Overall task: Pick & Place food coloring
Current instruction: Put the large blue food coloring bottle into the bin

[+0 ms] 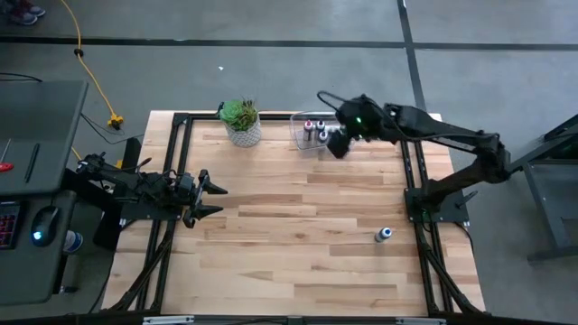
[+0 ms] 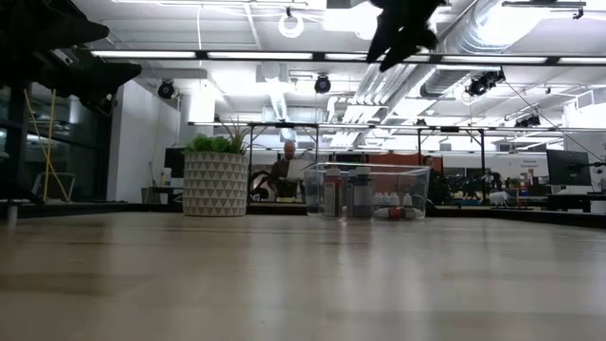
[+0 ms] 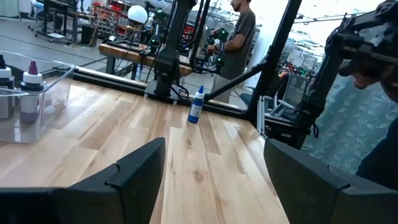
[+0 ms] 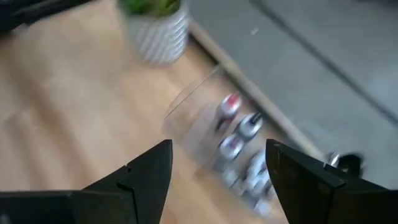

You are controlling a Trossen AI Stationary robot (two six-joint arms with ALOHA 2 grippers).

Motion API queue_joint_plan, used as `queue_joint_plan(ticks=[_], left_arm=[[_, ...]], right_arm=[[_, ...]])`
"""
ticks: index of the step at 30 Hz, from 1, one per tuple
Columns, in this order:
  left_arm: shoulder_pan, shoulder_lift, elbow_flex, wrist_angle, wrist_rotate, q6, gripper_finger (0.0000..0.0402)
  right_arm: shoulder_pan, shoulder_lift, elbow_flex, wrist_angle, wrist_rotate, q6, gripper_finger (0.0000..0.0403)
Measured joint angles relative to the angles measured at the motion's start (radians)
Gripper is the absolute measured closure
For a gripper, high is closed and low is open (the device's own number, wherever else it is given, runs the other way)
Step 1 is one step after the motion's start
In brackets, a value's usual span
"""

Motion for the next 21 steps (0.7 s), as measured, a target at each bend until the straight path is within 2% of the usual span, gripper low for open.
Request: queue_joint_plan(ticks=[7,12,21], left_arm=[[0.000,0.000,0.000,0.000,0.000,0.000,0.0130],[0.000,0.000,0.000,0.000,0.000,0.000,0.0130],[0.000,0.000,0.000,0.000,0.000,0.000,0.0130]], right_arm=[[0.179,-0.083,-0.002,-0.225,-0.144,0.056,0.0157],[0.304,-0.106,-0.002,-0.284,-0.287,0.110,0.0157],[0.540,-0.102,-0.002,-0.318,-0.285,0.286,0.0157]])
